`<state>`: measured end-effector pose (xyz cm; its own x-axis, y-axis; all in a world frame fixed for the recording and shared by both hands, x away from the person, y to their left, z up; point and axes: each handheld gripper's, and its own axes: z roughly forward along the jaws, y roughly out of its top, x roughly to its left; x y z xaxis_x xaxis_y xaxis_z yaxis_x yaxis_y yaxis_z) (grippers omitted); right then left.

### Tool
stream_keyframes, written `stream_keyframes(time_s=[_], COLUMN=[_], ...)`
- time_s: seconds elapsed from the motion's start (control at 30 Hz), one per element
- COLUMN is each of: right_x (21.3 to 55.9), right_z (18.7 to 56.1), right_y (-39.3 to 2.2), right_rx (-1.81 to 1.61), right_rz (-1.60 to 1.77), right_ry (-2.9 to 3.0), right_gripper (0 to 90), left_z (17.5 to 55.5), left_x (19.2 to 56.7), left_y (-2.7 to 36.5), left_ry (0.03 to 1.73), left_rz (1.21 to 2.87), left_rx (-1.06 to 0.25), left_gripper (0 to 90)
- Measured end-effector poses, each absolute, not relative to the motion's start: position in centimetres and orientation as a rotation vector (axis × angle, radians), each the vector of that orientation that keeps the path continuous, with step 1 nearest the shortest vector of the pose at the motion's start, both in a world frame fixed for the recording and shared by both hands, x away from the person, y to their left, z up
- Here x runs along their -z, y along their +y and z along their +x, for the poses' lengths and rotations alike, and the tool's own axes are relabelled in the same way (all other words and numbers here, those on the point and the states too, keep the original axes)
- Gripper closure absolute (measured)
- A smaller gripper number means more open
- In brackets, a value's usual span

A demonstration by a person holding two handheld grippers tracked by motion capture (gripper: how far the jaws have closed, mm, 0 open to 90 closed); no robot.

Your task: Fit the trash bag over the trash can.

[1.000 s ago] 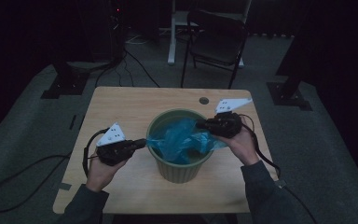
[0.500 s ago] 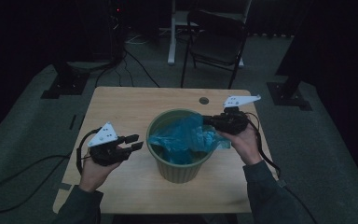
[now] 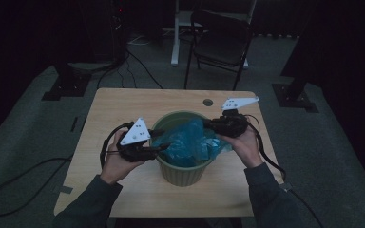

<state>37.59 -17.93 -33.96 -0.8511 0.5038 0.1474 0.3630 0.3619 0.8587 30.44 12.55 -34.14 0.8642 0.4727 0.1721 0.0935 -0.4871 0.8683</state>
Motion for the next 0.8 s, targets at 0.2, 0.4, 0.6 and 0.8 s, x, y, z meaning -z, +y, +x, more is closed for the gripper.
stream_keyframes(time_s=[0.2, 0.4, 0.6, 0.8], right_x=[33.9, 33.9, 33.8, 33.9], right_z=[37.6, 37.8, 38.2, 39.2], right_y=[-17.9, -18.1, -18.5, -19.3], right_rx=[-1.515, -1.482, -1.456, -1.428], right_rz=[0.792, 0.799, 0.825, 0.901], right_ry=[2.478, 2.49, 2.484, 2.474], right_gripper=[90.0, 90.0, 90.0, 90.0], left_z=[32.5, 34.0, 35.3, 36.7], left_x=[35.1, 35.1, 34.9, 35.3], left_y=[10.8, 11.6, 13.1, 14.2], left_ry=[0.453, 0.522, 0.616, 0.699], left_rz=[2.158, 2.088, 2.018, 1.99], left_rx=[-0.492, -0.42, -0.375, -0.371], left_gripper=[53.8, 82.7, 89.9, 90.0])
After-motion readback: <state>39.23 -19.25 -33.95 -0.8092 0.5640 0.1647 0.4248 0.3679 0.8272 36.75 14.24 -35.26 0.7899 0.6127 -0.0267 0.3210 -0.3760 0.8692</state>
